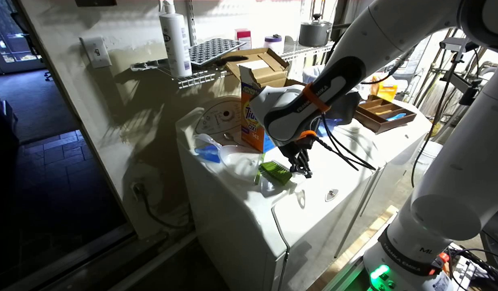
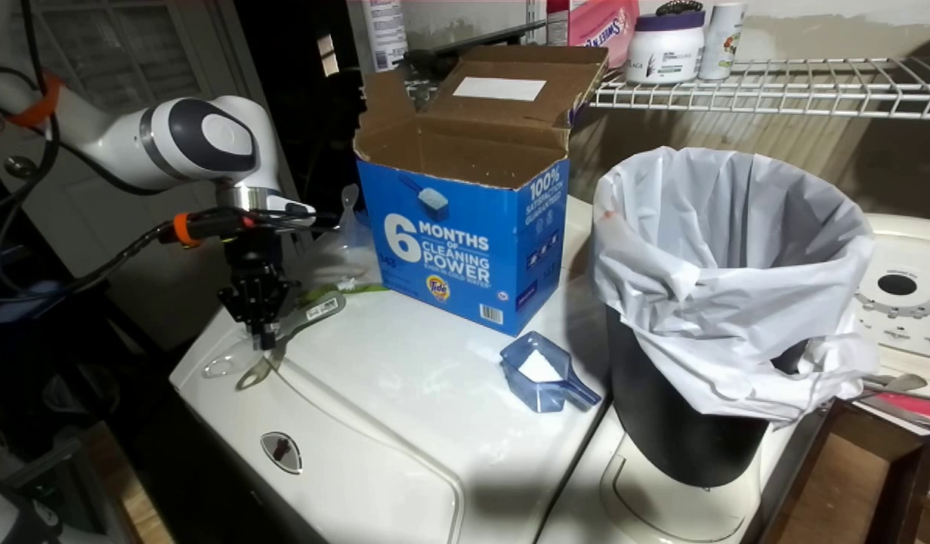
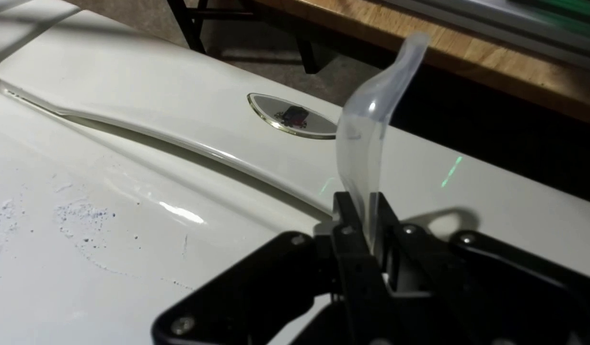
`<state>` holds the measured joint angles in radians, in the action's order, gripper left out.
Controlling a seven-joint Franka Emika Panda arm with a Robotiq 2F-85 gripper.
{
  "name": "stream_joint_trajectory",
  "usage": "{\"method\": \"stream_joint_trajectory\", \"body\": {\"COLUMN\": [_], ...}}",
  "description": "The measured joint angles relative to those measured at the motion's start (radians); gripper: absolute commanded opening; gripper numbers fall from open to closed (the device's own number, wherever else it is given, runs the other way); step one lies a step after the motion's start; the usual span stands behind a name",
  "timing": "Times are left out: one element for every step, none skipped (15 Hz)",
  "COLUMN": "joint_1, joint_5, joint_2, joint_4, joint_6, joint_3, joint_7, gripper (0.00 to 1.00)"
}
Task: Sweep the table using the brush and dustpan
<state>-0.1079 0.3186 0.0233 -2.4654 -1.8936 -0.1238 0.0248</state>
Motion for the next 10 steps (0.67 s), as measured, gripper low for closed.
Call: {"method": "stream_joint_trajectory", "body": {"joint_1": [-0.002, -0.004, -0.007, -0.010, -0.013, -0.015, -0.015, -0.016, -0.016, -0.016], "joint_5": [0.000, -0.001, -0.002, -0.003, -0.003, -0.003, -0.003, -0.003, -0.003, -0.003], "joint_2": [-0.003, -0.004, -0.004, -0.004, -0.004, -0.004, -0.004, -0.004, -0.004, -0.004], "joint_4": [0.006, 0.012, 0.016, 0.020, 0.023, 0.024, 0.025, 0.026, 0.027, 0.030], "joint_6": [0.000, 0.000, 0.000, 0.000, 0.000, 0.000, -0.001, -0.001, -0.002, -0.003], "joint_3": [-0.003, -0.006, -0.008, -0.009, -0.009, -0.009, -0.009, -0.009, -0.009, -0.009], "joint_7": [0.000, 0.000, 0.000, 0.000, -0.001, -0.002, -0.003, -0.004, -0.005, -0.006], "gripper": [0.03, 0.03, 0.03, 0.03, 0.03, 0.03, 0.03, 0.03, 0.03, 0.03]}}
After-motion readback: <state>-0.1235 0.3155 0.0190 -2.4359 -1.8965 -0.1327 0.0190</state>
